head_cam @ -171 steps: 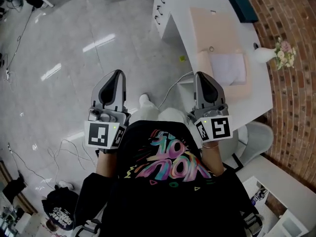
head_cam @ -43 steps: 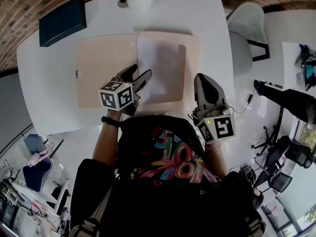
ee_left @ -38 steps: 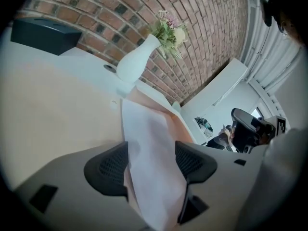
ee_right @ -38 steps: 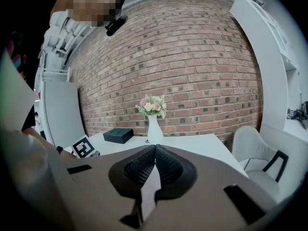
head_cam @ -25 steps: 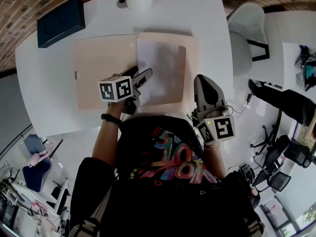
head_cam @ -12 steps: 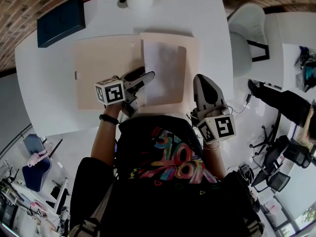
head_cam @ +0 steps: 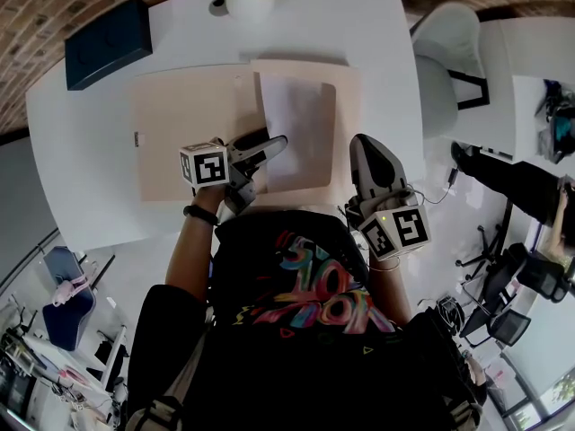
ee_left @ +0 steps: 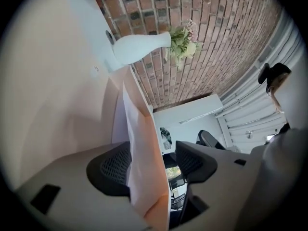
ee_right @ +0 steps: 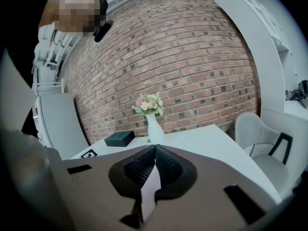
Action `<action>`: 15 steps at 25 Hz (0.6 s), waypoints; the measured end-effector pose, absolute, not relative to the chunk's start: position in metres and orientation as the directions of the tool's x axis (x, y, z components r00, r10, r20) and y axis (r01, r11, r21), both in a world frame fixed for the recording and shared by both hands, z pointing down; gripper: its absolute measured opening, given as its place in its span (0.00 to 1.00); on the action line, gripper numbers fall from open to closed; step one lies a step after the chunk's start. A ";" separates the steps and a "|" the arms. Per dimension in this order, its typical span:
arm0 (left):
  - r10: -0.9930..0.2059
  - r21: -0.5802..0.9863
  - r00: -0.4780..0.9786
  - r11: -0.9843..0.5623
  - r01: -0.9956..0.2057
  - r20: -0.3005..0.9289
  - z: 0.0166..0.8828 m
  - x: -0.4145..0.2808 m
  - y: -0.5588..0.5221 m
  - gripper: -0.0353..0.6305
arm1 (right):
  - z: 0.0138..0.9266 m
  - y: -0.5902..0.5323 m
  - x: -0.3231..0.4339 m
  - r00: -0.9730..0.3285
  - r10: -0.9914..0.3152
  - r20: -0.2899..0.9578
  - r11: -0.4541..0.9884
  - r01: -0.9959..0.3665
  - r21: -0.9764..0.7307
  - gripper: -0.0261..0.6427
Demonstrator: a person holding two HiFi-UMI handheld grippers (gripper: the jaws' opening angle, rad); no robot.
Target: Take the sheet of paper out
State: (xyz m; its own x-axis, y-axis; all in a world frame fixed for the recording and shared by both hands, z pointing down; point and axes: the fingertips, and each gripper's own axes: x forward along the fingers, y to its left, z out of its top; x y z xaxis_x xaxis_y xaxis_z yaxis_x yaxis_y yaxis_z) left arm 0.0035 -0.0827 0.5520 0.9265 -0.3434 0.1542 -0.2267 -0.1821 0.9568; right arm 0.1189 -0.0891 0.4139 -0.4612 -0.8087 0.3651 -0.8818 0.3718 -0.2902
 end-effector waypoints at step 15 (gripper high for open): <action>-0.325 0.966 0.935 -0.165 -0.200 0.138 0.556 0.030 -0.081 0.49 | 0.413 -0.086 0.115 -0.477 -0.803 0.358 0.382 -0.872 -0.305 0.07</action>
